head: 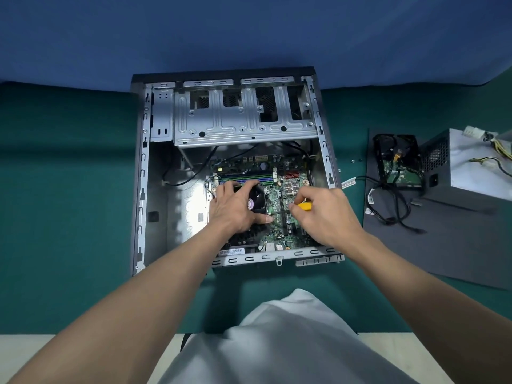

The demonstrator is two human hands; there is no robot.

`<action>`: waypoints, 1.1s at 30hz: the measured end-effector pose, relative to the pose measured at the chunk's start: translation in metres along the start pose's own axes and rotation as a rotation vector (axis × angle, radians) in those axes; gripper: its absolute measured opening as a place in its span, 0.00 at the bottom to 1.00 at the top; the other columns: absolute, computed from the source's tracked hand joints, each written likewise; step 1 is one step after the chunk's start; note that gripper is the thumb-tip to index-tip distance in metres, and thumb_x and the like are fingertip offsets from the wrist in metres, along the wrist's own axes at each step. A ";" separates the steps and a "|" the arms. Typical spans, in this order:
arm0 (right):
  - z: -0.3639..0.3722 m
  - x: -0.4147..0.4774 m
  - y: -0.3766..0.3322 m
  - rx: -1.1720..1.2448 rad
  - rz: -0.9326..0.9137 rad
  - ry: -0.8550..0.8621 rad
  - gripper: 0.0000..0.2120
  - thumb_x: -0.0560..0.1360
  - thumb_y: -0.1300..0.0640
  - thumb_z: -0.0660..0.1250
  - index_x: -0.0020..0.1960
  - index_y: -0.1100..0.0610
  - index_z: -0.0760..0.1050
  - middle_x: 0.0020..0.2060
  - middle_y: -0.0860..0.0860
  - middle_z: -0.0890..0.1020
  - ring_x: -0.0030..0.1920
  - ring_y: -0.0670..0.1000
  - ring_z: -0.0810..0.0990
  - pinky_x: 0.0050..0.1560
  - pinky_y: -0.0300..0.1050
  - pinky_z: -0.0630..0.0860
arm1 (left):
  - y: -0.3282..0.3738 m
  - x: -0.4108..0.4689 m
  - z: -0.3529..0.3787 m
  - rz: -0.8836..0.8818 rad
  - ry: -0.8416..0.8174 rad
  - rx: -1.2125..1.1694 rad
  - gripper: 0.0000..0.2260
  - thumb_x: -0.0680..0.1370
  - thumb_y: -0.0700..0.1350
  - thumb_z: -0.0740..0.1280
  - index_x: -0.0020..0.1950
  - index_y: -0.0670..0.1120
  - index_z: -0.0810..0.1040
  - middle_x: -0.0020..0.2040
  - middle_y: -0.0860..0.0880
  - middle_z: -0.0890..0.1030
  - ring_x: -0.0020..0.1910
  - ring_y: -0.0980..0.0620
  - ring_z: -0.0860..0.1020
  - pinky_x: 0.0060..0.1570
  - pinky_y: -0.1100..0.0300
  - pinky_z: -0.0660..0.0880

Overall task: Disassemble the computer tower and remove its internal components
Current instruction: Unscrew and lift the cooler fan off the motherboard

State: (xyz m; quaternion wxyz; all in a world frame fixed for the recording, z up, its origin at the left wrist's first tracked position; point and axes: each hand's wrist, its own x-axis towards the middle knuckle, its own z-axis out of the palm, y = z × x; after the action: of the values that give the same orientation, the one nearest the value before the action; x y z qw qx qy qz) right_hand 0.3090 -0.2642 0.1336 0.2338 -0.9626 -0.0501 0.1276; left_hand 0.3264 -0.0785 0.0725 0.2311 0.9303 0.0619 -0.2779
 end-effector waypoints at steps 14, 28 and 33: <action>-0.005 0.003 -0.017 -0.156 0.045 -0.099 0.09 0.76 0.48 0.62 0.42 0.52 0.73 0.33 0.51 0.69 0.38 0.58 0.71 0.38 0.46 0.67 | 0.000 0.000 0.000 -0.011 -0.007 -0.017 0.43 0.63 0.66 0.74 0.73 0.65 0.57 0.69 0.48 0.61 0.71 0.48 0.55 0.65 0.46 0.60; -0.036 0.024 -0.066 -0.609 -0.329 -0.503 0.13 0.77 0.60 0.58 0.35 0.58 0.61 0.33 0.53 0.68 0.40 0.58 0.73 0.40 0.48 0.71 | -0.001 0.000 0.002 0.010 0.004 -0.032 0.41 0.65 0.65 0.74 0.73 0.65 0.58 0.70 0.47 0.60 0.71 0.48 0.54 0.65 0.46 0.59; -0.038 0.024 -0.061 -0.719 -0.607 -0.482 0.10 0.80 0.60 0.55 0.47 0.61 0.74 0.39 0.55 0.75 0.44 0.58 0.79 0.40 0.50 0.76 | -0.002 0.001 0.002 0.016 0.001 -0.036 0.41 0.64 0.66 0.74 0.72 0.65 0.59 0.69 0.47 0.61 0.70 0.47 0.55 0.63 0.46 0.61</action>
State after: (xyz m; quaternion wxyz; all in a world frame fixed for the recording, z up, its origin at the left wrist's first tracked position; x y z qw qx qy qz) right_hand 0.3400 -0.2233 0.1892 -0.1027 -0.8677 -0.4193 0.2467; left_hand 0.3261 -0.0772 0.0695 0.2499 0.9267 0.0595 -0.2745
